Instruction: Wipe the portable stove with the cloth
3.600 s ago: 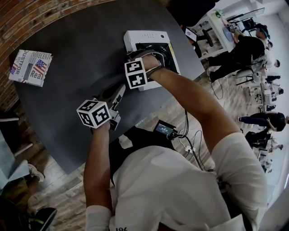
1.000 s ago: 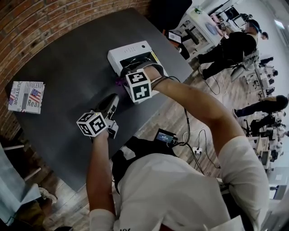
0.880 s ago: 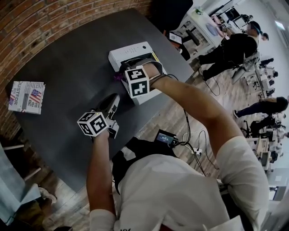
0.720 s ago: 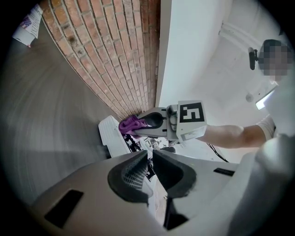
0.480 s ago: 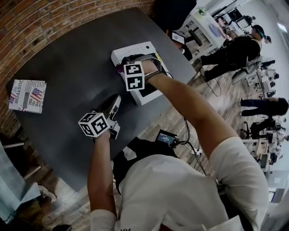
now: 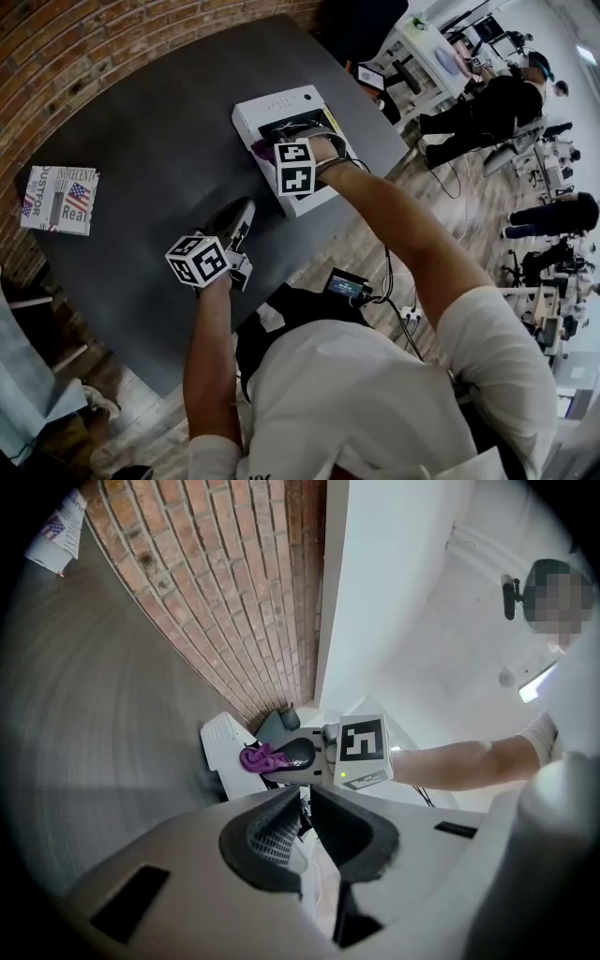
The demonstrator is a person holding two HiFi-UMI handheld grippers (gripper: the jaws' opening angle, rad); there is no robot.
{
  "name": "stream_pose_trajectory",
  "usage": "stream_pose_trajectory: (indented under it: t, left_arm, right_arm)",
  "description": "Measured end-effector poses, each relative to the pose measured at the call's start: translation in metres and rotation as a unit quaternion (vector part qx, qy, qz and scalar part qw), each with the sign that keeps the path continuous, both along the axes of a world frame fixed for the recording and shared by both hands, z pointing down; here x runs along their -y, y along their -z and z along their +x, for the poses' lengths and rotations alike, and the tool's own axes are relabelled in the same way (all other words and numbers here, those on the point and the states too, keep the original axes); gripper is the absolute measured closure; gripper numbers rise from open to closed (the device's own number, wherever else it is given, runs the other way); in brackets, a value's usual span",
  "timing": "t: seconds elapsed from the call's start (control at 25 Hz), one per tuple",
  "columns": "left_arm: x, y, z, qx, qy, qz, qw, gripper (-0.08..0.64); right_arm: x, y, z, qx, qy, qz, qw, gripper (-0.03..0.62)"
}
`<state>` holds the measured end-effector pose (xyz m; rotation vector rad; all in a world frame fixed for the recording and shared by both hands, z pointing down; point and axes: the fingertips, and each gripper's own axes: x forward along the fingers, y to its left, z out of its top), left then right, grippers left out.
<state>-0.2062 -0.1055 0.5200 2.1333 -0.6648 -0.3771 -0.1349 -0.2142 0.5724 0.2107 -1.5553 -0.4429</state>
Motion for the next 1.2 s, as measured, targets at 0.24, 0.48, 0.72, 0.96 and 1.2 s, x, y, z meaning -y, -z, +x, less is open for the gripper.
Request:
stream_pose_trajectory:
  t: [0.24, 0.48, 0.72, 0.96, 1.2]
  left_arm:
    - [-0.006, 0.008, 0.008, 0.0, -0.013, 0.008, 0.9999, 0.518]
    - [-0.013, 0.011, 0.014, 0.0, -0.021, 0.009, 0.9997, 0.518]
    - [-0.022, 0.008, 0.022, -0.001, -0.029, 0.009, 0.9995, 0.518]
    - [-0.037, 0.006, 0.033, -0.001, -0.042, 0.003, 0.9991, 0.518]
    - [-0.053, 0.001, 0.043, 0.0, -0.059, -0.005, 0.9983, 0.518]
  right_arm:
    - [-0.018, 0.0, 0.006, -0.002, -0.001, -0.022, 1.0, 0.495]
    - [-0.036, -0.001, 0.011, -0.017, 0.011, -0.039, 0.999, 0.494]
    - [-0.056, -0.003, 0.016, -0.04, 0.026, -0.064, 0.997, 0.495]
    - [-0.074, -0.003, 0.022, -0.061, 0.038, -0.088, 0.993, 0.495]
    - [-0.09, -0.003, 0.026, -0.094, 0.067, -0.105, 0.988, 0.495]
